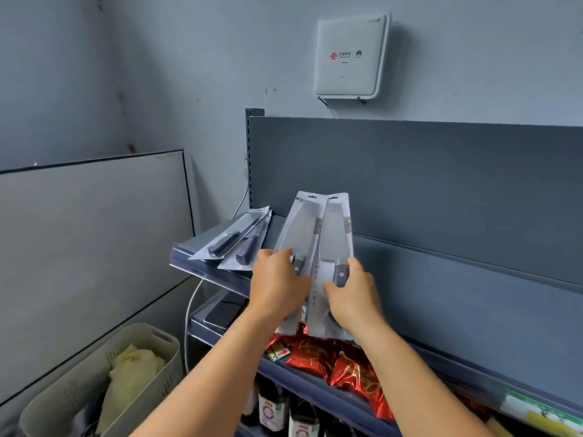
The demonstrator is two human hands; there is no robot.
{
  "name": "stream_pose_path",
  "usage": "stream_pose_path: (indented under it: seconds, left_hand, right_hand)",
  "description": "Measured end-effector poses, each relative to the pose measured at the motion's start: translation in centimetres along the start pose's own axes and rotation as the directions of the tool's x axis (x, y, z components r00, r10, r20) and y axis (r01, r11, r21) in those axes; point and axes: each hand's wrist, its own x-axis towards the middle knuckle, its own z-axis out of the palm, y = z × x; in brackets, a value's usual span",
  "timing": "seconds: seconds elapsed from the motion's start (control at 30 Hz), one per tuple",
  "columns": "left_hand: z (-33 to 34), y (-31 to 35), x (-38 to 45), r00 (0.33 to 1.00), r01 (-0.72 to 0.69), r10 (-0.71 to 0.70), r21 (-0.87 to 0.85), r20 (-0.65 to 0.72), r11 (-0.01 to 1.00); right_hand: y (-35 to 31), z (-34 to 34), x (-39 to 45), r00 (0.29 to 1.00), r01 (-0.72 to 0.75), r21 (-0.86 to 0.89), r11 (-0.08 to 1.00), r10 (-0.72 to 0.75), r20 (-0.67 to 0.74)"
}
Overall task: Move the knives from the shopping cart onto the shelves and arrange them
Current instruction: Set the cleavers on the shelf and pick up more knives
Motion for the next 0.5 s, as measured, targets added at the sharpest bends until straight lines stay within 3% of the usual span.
stream_pose_path:
  seconds: [0.23,0.5]
  left_hand:
    - [1.1,-1.5,6.8,0.993,-0.038,0.025,0.115,0.118,0.993]
    - [2.5,-3.2,10.5,0.983,-0.152,0.125,0.221,0.133,0.963]
  right_hand:
    - [-1.1,4.1,5.3,0.991,-0.127,-0.025,0.992,0.126,-0.036]
    - [-2.2,6.3,8.2,0.981,-0.188,-0.268,0.945,0.192,-0.01]
